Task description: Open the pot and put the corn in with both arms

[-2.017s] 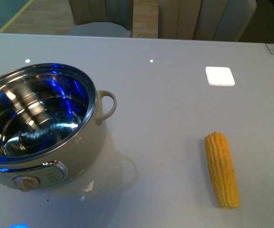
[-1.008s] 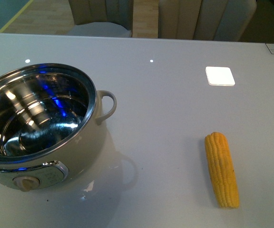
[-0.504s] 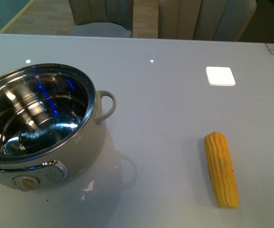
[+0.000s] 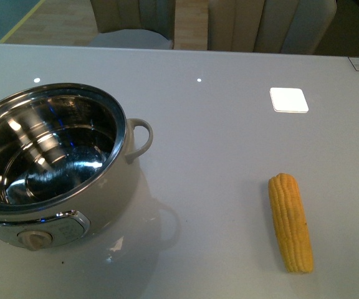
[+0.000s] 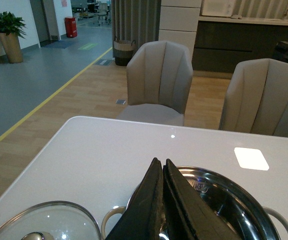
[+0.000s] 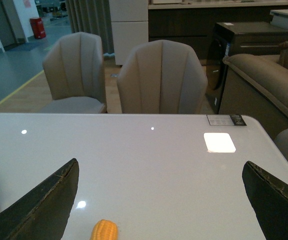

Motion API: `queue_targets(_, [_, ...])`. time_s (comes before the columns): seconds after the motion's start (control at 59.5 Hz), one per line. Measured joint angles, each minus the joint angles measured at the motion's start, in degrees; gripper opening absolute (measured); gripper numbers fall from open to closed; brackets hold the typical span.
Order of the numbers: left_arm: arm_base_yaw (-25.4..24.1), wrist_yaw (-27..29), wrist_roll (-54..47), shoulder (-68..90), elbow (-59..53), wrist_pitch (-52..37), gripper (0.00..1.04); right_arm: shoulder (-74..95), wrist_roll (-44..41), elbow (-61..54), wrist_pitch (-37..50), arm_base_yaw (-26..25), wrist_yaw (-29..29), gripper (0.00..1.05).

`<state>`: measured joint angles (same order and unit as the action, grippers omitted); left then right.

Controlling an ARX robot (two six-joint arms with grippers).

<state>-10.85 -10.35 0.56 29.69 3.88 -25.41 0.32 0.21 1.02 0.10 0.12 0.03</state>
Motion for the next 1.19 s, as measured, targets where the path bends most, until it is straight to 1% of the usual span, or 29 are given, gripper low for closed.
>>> queue_targets(0.202, [3.87, 3.67, -0.02, -6.05, -1.38, 4.39, 0.03, 0.0, 0.0, 0.0, 0.0, 0.0, 0.0, 0.96])
queue_targets(0.235, [5.22, 6.14, -0.04, -6.84, -1.49, 4.94, 0.03, 0.0, 0.0, 0.0, 0.0, 0.0, 0.0, 0.96])
queue_targets(0.269, [7.78, 9.11, -0.02, -7.52, -2.45, 4.02, 0.03, 0.0, 0.0, 0.0, 0.0, 0.0, -0.02, 0.96])
queue_targets(0.303, [9.11, 9.94, -0.04, -8.17, -3.13, 4.09, 0.03, 0.0, 0.0, -0.02, 0.0, 0.0, 0.09, 0.96])
queue_targets(0.353, [10.38, 9.68, -0.15, -9.05, -3.13, 4.94, 0.03, 0.0, 0.0, 0.0, 0.0, 0.0, -0.02, 0.96])
queue_targets(0.639, [10.69, 10.36, -0.13, -16.37, -3.13, 12.04, 0.03, 0.0, 0.0, -0.02, 0.0, 0.0, 0.0, 0.96])
queue_targets(0.857, [10.71, 10.36, -0.13, -19.45, -3.13, 15.17, 0.03, 0.0, 0.0, -0.02, 0.0, 0.0, 0.0, 0.96])
queue_targets(0.958, [10.71, 10.36, -0.13, -26.95, -3.1, 24.37, 0.03, 0.0, 0.0, -0.02, -0.02, 0.0, 0.0, 0.96])
queue_targets(1.193, [10.71, 10.36, -0.13, -29.31, -3.1, 25.33, 0.03, 0.0, 0.0, -0.02, -0.02, 0.0, 0.0, 0.96])
